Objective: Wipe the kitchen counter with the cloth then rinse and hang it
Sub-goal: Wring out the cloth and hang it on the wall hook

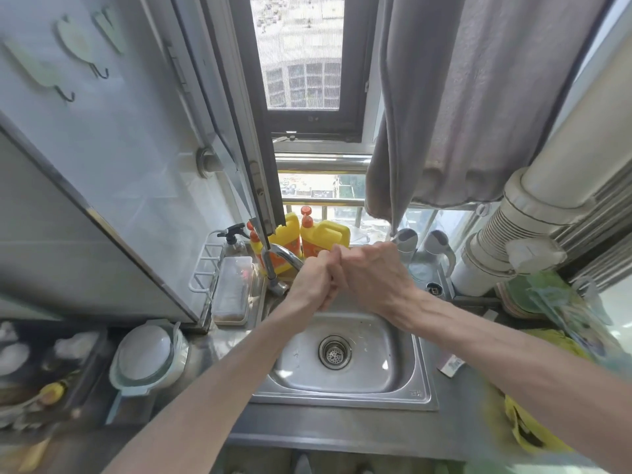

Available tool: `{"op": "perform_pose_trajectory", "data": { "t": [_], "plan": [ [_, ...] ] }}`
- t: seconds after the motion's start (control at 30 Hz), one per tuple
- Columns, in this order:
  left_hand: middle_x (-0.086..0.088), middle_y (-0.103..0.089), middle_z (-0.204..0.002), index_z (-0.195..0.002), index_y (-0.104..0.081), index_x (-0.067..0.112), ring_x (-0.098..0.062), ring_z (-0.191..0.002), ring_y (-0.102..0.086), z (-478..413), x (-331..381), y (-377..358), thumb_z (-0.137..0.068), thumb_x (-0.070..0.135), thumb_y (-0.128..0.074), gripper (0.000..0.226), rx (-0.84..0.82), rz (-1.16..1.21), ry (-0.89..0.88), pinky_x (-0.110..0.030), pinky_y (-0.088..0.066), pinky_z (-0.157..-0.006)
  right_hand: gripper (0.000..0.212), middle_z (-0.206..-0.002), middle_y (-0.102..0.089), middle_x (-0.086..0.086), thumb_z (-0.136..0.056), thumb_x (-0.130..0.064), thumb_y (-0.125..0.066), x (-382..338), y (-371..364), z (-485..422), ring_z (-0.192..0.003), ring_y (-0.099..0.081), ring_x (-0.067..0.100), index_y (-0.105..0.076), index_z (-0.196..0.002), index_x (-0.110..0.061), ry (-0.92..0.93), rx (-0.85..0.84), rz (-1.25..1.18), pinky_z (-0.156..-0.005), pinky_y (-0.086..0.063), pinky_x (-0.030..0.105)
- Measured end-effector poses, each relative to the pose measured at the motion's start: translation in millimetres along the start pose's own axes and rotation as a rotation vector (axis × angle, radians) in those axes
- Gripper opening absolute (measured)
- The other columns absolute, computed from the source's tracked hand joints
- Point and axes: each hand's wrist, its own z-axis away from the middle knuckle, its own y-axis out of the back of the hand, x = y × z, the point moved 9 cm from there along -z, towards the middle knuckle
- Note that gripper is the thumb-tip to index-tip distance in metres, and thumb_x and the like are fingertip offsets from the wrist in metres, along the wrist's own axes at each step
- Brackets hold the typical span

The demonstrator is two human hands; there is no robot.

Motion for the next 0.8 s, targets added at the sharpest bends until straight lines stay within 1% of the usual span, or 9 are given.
{"op": "perform_pose_trajectory", "data": {
  "t": [0.1,0.17,0.23,0.3,0.4,0.53,0.6,0.67,0.8],
  "plan": [
    [-0.004,-0.056,-0.054,-0.053,-0.054,0.017,-0.014,-0.046,-0.048,-5.3,-1.1,6.5,-0.109,0.043,-0.038,0.064,0.151,-0.213,-0.118,-0.023,-0.038,-0.049,0.062,-0.035,-0.035,-0.003,-0.107,-0.029,-0.04,14.7,-26.5,11.9,-0.03,-0.028,0.014,-0.032,-0.047,-0.019,-0.2,-0.124,-0.079,-0.038,-0.033,0.027],
    [-0.003,-0.054,-0.045,-0.043,-0.052,0.015,-0.019,-0.04,-0.045,-3.8,-6.4,7.9,-0.111,0.036,-0.038,0.072,0.241,-0.272,-0.176,-0.027,-0.035,-0.041,0.064,-0.036,-0.028,-0.005,-0.107,-0.034,-0.026,21.6,-47.0,24.6,-0.031,-0.027,0.011,-0.028,-0.044,-0.018,-0.307,-0.195,-0.156,-0.043,-0.036,0.031],
    [-0.01,-0.057,-0.042,-0.043,-0.053,0.009,-0.027,-0.037,-0.05,-1.4,-12.4,6.2,-0.112,0.036,-0.032,0.077,0.301,-0.392,-0.248,-0.035,-0.036,-0.039,0.062,-0.036,-0.028,-0.005,-0.104,-0.033,-0.025,28.7,-60.7,35.7,-0.032,-0.028,0.009,-0.028,-0.043,-0.019,-0.403,-0.21,-0.33,-0.048,-0.031,0.031],
    [-0.012,-0.059,-0.043,-0.045,-0.052,0.007,-0.026,-0.038,-0.055,0.9,-12.3,-1.8,-0.111,0.038,-0.02,0.08,0.296,-0.588,-0.327,-0.035,-0.037,-0.043,0.061,-0.038,-0.034,-0.005,-0.105,-0.028,-0.032,35.4,-70.6,46.0,-0.035,-0.033,0.011,-0.034,-0.044,-0.02,-0.495,-0.236,-0.49,-0.048,-0.032,0.032],
    [-0.008,-0.057,-0.04,-0.043,-0.055,0.009,-0.02,-0.032,-0.045,2.6,-7.0,-14.8,-0.107,0.039,-0.005,0.087,0.251,-0.809,-0.461,-0.03,-0.039,-0.045,0.059,-0.046,-0.044,-0.004,-0.107,-0.024,-0.035,42.6,-85.5,61.6,-0.043,-0.041,0.012,-0.041,-0.048,-0.022,-0.61,-0.336,-0.599,-0.049,-0.032,0.028],
    [-0.002,-0.055,-0.04,-0.047,-0.06,0.011,-0.016,-0.033,-0.038,-4.7,-11.7,-20.6,-0.107,0.043,0.007,0.095,0.206,-0.938,-0.54,-0.031,-0.045,-0.046,0.057,-0.054,-0.052,0.001,-0.106,-0.031,-0.034,51.7,-102.4,75.3,-0.052,-0.047,0.016,-0.045,-0.052,-0.018,-0.753,-0.448,-0.664,-0.058,-0.035,0.034],
    [0.0,-0.058,-0.045,-0.051,-0.058,0.012,-0.015,-0.036,-0.046,-6.0,-11.3,-18.5,-0.109,0.041,-0.003,0.085,0.237,-0.902,-0.557,-0.03,-0.044,-0.048,0.061,-0.052,-0.055,0.002,-0.107,-0.039,-0.034,52.4,-107.8,78.2,-0.052,-0.049,0.018,-0.052,-0.055,-0.013,-0.828,-0.477,-0.721,-0.057,-0.036,0.032],
    [0.002,-0.064,-0.056,-0.061,-0.059,0.015,-0.014,-0.048,-0.057,-4.6,-11.7,-13.6,-0.108,0.039,-0.027,0.062,0.276,-0.782,-0.542,-0.031,-0.047,-0.054,0.062,-0.046,-0.054,-0.006,-0.107,-0.045,-0.039,53.8,-112.0,84.4,-0.05,-0.047,0.015,-0.058,-0.056,-0.014,-0.966,-0.458,-0.838,-0.054,-0.035,0.03],
    [0.01,-0.066,-0.06,-0.079,-0.064,0.02,-0.007,-0.055,-0.062,-2.5,-20.4,1.2,-0.099,0.041,-0.059,0.03,0.327,-0.463,-0.458,-0.013,-0.043,-0.056,0.035,-0.062,-0.052,-0.005,-0.099,-0.051,-0.057,51.5,-118.5,103.9,-0.048,-0.042,0.01,-0.056,-0.086,-0.018,-1.251,-0.293,-1.216,-0.046,-0.033,0.025]
  ]
}}
